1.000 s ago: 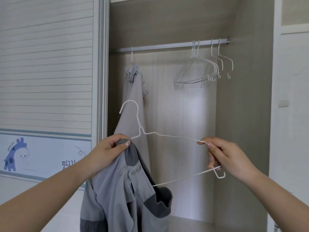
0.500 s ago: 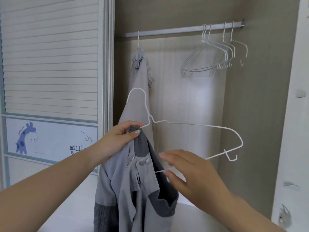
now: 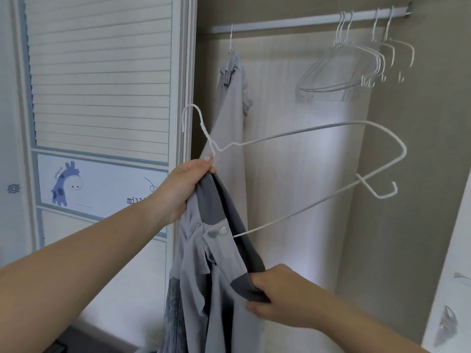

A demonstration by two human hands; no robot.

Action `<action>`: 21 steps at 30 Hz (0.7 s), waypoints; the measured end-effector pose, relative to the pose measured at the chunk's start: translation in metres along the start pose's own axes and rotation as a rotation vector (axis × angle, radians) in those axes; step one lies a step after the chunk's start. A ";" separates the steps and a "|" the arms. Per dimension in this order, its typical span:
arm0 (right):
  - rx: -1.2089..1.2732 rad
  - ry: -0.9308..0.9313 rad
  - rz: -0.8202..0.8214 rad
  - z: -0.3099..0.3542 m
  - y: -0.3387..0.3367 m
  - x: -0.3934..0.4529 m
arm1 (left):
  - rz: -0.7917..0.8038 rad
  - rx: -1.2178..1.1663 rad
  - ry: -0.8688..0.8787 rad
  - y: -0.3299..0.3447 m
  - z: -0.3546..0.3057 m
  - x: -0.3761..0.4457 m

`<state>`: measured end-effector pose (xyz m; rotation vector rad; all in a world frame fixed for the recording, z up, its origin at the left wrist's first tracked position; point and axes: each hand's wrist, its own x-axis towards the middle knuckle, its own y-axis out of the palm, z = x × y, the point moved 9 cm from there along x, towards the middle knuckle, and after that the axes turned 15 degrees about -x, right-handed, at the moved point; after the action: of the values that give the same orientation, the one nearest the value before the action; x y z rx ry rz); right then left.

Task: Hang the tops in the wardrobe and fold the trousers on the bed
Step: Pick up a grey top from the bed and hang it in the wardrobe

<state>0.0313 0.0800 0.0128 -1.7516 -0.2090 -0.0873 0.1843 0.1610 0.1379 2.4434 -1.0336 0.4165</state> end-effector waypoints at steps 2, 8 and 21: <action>-0.061 -0.026 -0.001 -0.004 -0.001 -0.001 | 0.066 0.000 -0.001 -0.001 0.001 -0.001; -0.395 0.097 -0.031 -0.054 -0.026 -0.027 | 0.119 0.011 -0.014 -0.024 0.002 -0.012; -0.563 -0.049 -0.468 -0.075 -0.115 -0.077 | 0.168 0.262 -0.042 -0.056 0.025 -0.021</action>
<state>-0.0613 0.0201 0.1249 -2.2318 -0.6809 -0.4811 0.2137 0.1950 0.0918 2.6112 -1.2790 0.5905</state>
